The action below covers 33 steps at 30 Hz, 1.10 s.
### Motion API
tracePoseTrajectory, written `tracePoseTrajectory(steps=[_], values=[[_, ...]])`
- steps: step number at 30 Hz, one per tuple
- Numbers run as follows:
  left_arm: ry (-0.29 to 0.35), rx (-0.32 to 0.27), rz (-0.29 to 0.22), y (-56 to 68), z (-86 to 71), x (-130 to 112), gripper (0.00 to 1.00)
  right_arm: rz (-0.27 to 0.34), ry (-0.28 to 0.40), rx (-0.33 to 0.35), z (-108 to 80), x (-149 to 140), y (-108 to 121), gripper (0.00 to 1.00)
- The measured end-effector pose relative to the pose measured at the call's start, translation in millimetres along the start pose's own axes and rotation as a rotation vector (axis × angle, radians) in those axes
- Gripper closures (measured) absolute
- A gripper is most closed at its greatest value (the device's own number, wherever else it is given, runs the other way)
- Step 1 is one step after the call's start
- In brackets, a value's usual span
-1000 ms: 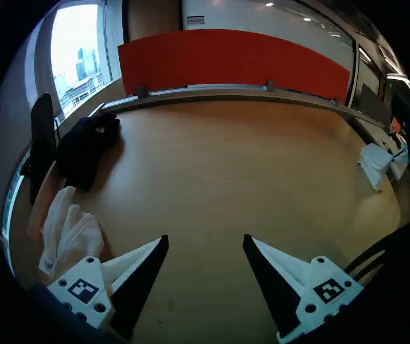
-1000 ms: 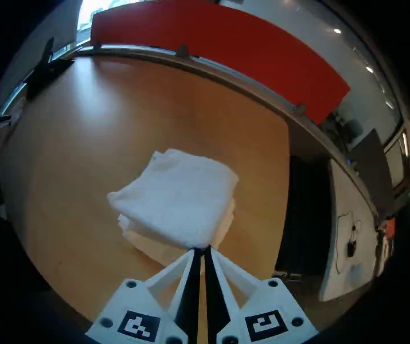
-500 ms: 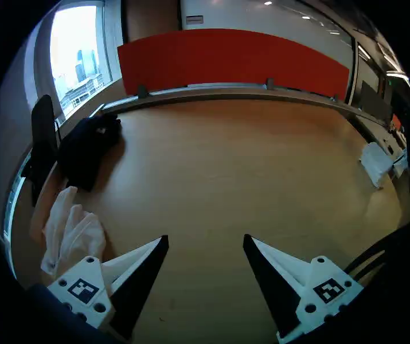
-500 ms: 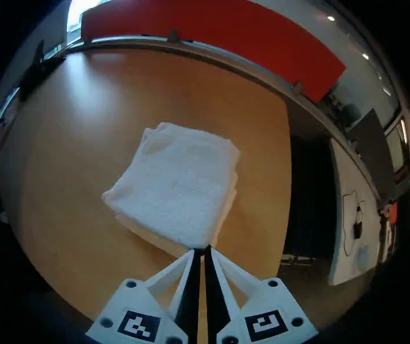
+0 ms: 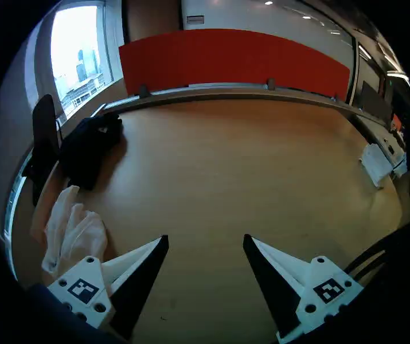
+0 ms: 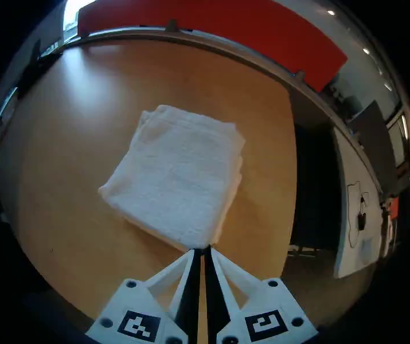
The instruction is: Fold towel
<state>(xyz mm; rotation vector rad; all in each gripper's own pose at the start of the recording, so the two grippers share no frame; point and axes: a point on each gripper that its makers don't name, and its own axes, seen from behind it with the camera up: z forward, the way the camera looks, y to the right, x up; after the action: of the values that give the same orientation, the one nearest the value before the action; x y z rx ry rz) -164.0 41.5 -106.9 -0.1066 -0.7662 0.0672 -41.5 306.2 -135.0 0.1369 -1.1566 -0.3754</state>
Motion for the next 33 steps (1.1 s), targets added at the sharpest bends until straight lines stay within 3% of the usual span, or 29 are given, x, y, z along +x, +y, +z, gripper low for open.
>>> tracePoseTrajectory(steps=[33], values=[[-0.008,0.004,0.006,-1.1,-3.5,-4.9,0.03,0.013,-0.034,-0.053,10.7,-10.7,6.3,0.93]])
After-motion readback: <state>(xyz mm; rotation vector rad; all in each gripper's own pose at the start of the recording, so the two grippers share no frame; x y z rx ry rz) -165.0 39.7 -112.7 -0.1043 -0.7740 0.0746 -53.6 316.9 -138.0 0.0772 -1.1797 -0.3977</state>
